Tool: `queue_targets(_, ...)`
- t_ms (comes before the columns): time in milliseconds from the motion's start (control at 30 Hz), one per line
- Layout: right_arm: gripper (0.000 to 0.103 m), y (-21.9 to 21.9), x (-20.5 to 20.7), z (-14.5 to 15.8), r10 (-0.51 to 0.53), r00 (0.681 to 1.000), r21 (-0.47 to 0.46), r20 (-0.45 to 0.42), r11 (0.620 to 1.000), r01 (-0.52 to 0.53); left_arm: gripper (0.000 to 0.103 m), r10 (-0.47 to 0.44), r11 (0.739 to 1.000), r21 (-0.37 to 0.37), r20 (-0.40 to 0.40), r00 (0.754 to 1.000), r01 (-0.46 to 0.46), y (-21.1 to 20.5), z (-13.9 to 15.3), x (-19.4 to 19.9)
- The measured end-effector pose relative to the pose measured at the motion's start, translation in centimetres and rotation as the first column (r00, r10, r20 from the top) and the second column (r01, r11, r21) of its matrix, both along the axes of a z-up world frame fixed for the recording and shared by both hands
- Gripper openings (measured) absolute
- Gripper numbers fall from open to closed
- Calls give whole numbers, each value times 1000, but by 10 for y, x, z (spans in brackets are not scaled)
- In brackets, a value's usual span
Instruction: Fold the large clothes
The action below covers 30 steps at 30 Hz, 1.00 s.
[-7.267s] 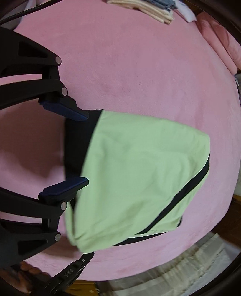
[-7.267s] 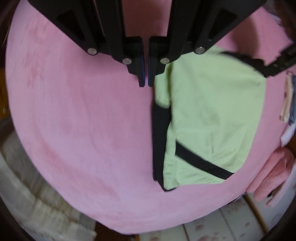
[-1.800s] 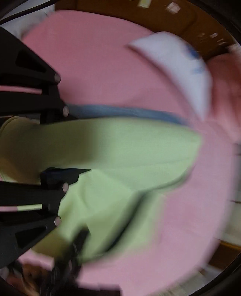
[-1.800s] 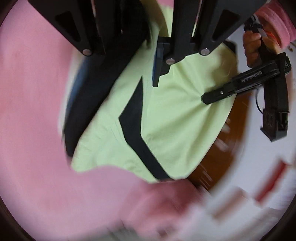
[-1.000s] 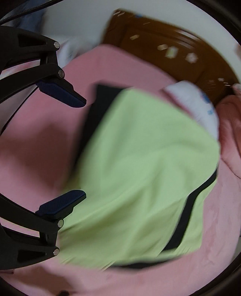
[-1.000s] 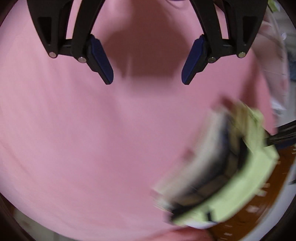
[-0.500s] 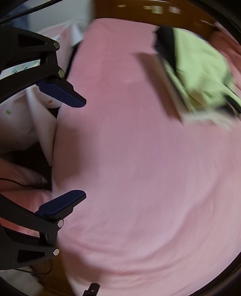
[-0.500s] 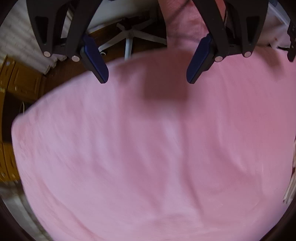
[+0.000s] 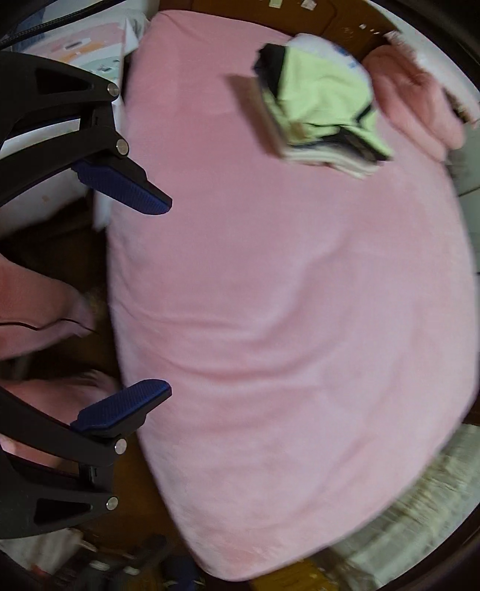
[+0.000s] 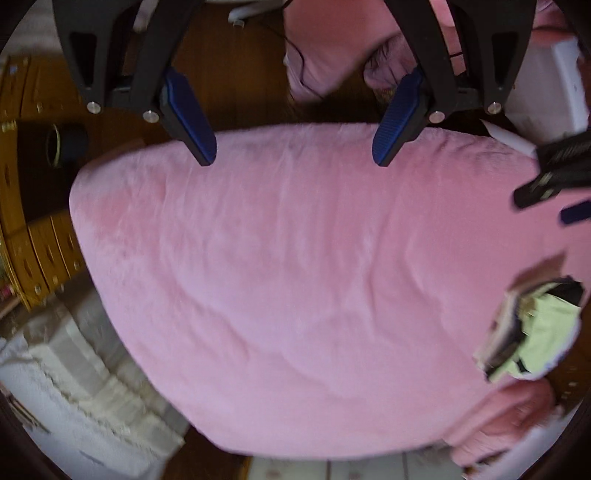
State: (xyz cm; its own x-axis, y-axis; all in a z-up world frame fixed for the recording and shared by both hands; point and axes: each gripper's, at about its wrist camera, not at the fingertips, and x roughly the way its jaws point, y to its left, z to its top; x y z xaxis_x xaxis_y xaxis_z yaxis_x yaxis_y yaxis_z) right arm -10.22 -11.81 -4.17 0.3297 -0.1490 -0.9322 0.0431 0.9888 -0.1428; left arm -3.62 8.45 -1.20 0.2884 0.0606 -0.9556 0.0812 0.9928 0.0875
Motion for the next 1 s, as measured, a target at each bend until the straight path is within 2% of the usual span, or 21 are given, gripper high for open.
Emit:
queue_targets(100, 87, -22, 5, 27, 43, 998, 66, 55, 997, -47, 90, 12, 999, -43, 96, 995, -8, -31, 25, 14)
queue_targets(200, 88, -57, 15, 44, 33, 999, 110, 41, 993, -37, 90, 35, 999, -31, 135, 990, -31, -75, 46, 17)
queue_targets(333, 89, -99, 19, 64, 6, 996, 183, 87, 983, -22, 90, 52, 996, -73, 139, 989, -42, -117, 59, 18)
queue_targets(433, 90, -123, 21, 70, -7, 994, 149, 112, 989, -10, 90, 39, 998, -62, 139, 989, -31, -147, 67, 10)
queue_targets(533, 91, -139, 22, 77, -5, 990, 196, 142, 980, -23, 90, 26, 999, -38, 180, 983, -20, -162, 72, 5)
queue_targets(767, 92, -131, 26, 88, 116, 973, 127, 201, 981, -143, 91, 67, 997, -44, 190, 979, -60, -183, 81, 0)
queue_targets(867, 93, -135, 24, 92, 106, 969, 130, 223, 982, -137, 93, 84, 996, -44, 201, 976, -77, -175, 84, -2)
queue_targets(900, 93, -137, 25, 93, 88, 971, 136, 224, 983, -120, 97, 88, 996, -41, 204, 975, -82, -174, 85, -3)
queue_targets(933, 93, -137, 25, 93, 74, 973, 146, 219, 983, -107, 101, 95, 995, -38, 207, 974, -89, -172, 86, -5)
queue_targets(1000, 93, -139, 29, 93, 39, 980, 180, 196, 981, -75, 102, 115, 993, -49, 215, 970, -107, -167, 88, -6)
